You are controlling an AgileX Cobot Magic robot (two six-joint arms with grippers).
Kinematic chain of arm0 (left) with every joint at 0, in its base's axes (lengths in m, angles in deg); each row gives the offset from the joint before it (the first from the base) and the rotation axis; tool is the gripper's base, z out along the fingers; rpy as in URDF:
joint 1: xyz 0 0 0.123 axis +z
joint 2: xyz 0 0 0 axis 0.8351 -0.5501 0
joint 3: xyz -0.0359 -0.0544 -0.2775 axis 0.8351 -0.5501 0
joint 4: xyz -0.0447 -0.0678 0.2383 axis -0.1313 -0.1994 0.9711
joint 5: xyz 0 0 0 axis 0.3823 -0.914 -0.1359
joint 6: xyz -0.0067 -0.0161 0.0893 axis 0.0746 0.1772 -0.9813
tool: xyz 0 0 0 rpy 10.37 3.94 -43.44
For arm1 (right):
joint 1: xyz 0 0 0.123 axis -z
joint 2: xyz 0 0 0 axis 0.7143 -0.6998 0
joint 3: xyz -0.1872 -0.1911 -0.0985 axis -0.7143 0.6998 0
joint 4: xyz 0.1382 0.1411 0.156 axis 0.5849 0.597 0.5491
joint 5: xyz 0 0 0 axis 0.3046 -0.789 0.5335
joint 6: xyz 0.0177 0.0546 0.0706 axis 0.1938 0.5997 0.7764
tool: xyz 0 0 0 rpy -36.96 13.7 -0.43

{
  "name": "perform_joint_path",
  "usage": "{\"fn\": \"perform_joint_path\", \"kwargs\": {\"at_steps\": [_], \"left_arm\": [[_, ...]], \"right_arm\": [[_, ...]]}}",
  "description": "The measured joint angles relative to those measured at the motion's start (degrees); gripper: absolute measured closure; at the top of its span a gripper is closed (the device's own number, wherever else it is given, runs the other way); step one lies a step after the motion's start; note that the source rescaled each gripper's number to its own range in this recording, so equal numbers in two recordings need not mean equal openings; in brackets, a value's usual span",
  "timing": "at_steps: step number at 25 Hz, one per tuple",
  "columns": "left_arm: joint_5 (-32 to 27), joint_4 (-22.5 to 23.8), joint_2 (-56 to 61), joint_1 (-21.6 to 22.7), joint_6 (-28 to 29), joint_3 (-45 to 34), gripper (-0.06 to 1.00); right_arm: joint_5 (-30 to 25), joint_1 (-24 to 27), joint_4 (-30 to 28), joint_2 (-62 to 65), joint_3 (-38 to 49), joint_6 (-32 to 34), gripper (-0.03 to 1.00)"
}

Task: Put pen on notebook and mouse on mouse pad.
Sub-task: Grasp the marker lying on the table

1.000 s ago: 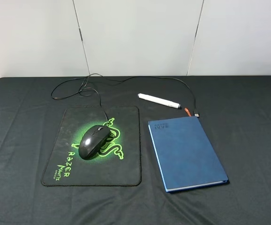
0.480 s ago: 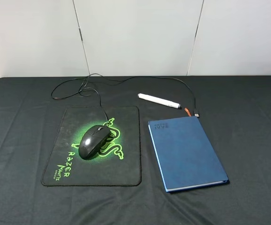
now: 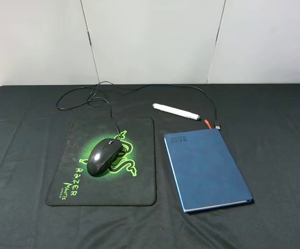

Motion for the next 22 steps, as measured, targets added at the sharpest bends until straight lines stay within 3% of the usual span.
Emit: {"fn": "perform_joint_path", "kwargs": {"at_steps": [22], "left_arm": [[0.0,0.11,0.0,0.0,0.0,0.0,-0.06]], "right_arm": [[0.0,0.0,1.29,0.0,0.0,0.0,-0.03]]}}
